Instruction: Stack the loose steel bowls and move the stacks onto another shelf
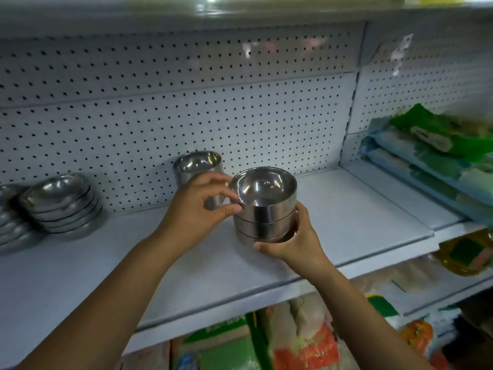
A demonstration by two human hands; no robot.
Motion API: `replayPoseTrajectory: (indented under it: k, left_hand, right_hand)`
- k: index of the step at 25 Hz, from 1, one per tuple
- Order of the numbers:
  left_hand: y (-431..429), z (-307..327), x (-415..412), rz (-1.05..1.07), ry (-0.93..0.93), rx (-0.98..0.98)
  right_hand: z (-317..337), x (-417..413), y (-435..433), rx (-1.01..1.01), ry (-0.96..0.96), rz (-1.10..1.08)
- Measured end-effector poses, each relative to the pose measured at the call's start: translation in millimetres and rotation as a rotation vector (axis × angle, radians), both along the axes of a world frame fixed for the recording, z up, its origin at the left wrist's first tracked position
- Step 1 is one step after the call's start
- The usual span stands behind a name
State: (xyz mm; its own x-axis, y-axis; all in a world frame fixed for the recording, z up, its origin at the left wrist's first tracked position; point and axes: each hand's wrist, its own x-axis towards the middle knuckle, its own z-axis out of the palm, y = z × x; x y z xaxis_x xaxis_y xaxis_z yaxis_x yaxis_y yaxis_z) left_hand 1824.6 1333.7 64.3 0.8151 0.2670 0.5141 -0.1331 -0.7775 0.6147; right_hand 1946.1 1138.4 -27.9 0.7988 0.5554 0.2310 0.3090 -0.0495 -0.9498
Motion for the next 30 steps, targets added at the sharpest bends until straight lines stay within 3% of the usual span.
replayPoseTrajectory:
  k: [7,17,30]
  left_hand:
    - [23,-17,79,0.026,-0.102,0.221]
    - [59,-15,127,0.135,0.004,0.482]
    - [79,2,149,0.198,0.123,0.596]
  right_hand:
    - [-12,83,31,0.01,0.022,0.028]
    - [-19,129,88,0.108,0.103,0.065]
    - [-19,159,122,-0.09,-0.035,0.006]
